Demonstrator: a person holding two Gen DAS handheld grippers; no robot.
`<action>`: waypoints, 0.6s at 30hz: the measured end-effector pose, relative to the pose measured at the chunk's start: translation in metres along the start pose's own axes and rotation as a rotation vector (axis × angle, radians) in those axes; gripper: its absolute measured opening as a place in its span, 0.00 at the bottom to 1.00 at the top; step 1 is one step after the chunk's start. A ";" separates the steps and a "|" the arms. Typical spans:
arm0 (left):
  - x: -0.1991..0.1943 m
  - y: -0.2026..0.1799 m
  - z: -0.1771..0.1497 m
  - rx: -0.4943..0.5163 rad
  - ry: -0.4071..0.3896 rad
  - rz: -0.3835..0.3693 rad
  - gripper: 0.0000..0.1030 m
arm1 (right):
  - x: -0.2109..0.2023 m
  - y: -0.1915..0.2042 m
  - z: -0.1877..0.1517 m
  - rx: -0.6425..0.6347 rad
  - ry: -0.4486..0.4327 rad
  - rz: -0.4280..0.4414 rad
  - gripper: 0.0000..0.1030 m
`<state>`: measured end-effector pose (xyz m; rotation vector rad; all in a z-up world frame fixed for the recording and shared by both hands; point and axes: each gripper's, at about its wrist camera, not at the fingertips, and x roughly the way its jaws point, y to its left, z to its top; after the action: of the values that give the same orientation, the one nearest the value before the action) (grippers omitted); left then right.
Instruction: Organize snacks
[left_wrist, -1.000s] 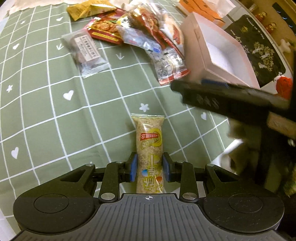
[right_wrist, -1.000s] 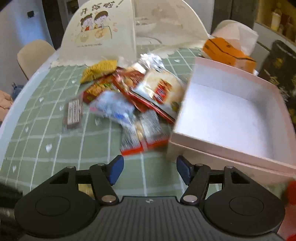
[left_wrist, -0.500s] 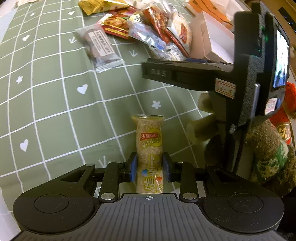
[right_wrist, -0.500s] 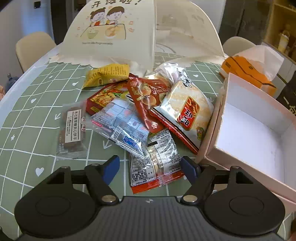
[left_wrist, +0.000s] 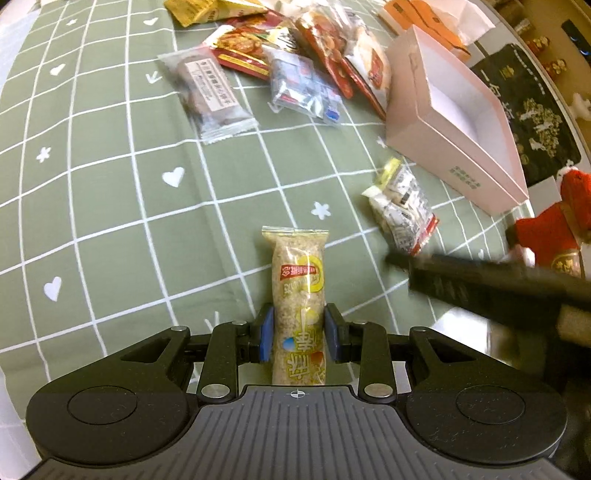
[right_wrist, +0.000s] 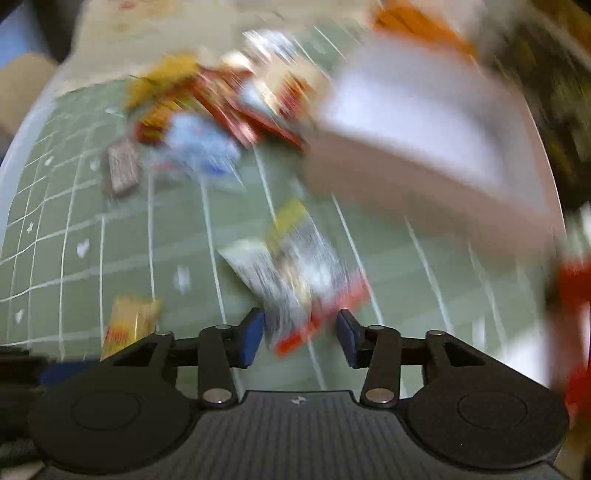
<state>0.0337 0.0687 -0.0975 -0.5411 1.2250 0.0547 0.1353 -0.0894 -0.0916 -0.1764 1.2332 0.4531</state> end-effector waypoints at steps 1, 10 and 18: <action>0.001 -0.001 0.000 0.009 0.005 -0.002 0.32 | -0.003 -0.003 -0.007 0.012 0.016 0.012 0.55; 0.013 -0.038 -0.002 0.136 0.041 0.032 0.32 | -0.013 -0.037 -0.038 0.031 0.057 -0.034 0.61; 0.027 -0.071 0.000 0.237 0.070 0.042 0.32 | -0.015 -0.054 -0.042 0.066 0.042 -0.041 0.69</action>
<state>0.0666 0.0002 -0.0954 -0.3125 1.2908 -0.0736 0.1184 -0.1573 -0.0975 -0.1552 1.2816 0.3746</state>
